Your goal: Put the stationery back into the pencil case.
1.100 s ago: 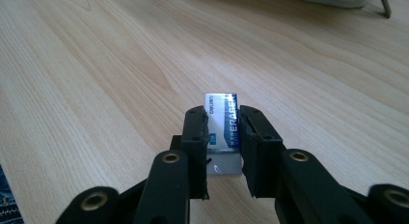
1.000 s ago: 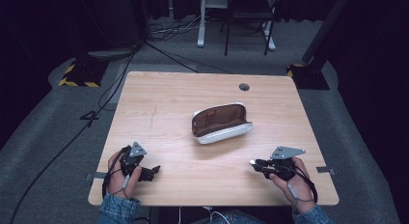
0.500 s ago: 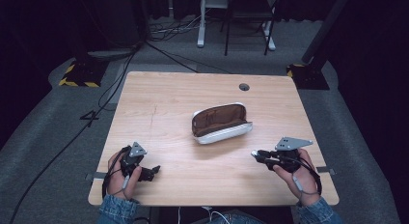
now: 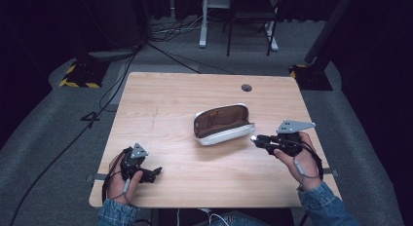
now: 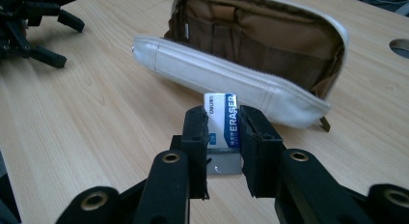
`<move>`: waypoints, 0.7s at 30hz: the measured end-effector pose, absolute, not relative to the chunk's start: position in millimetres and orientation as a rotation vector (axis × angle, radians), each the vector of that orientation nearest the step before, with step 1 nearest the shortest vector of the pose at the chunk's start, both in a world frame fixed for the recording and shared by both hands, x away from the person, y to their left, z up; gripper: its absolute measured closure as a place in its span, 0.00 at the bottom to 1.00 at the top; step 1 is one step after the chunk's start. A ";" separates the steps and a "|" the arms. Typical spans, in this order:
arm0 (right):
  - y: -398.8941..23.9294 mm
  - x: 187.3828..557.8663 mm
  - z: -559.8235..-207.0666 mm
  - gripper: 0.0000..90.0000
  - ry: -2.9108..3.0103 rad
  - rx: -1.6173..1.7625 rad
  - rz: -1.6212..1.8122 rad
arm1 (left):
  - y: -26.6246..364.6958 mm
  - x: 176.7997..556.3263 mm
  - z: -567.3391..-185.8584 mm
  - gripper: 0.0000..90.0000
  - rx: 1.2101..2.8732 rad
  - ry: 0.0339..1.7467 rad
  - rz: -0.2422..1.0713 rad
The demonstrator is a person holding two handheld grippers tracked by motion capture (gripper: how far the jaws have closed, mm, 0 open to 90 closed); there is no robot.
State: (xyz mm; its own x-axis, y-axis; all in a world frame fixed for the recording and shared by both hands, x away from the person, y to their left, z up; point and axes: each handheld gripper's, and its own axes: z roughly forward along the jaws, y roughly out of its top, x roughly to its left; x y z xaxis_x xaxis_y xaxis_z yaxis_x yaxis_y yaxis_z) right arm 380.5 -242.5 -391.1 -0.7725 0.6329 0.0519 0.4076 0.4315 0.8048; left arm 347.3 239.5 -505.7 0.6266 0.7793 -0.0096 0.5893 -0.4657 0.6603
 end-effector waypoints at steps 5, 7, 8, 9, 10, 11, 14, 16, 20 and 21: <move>-234.6 391.2 -384.6 0.82 2.430 0.898 1.279 | 239.5 347.3 -505.7 0.00 2.215 1.068 0.390; -230.3 395.7 -382.3 0.82 2.432 0.888 1.276 | 239.5 347.3 -505.7 0.00 2.215 1.068 0.389; -228.0 397.9 -381.3 0.82 2.430 0.881 1.276 | 239.6 347.3 -505.7 0.00 2.216 1.067 0.390; -225.4 399.8 -380.1 0.82 2.428 0.882 1.280 | 239.5 347.2 -505.7 0.00 2.214 1.070 0.390; -223.1 402.0 -379.2 0.82 2.427 0.877 1.283 | 239.6 347.3 -505.7 0.00 2.216 1.067 0.390; -220.6 404.1 -378.4 0.82 2.427 0.875 1.283 | 239.5 347.3 -505.7 0.00 2.215 1.067 0.389; -213.0 410.8 -377.0 0.82 2.426 0.870 1.288 | 239.6 347.3 -505.7 0.00 2.216 1.067 0.389; -208.0 415.0 -376.4 0.82 2.425 0.869 1.295 | 239.6 347.4 -505.6 0.00 2.216 1.067 0.389; -199.6 423.9 -377.1 0.82 2.424 0.860 1.289 | 239.6 347.3 -505.6 0.00 2.216 1.067 0.389; -197.5 426.1 -377.7 0.82 2.422 0.857 1.291 | 239.6 347.4 -505.6 0.00 2.216 1.067 0.389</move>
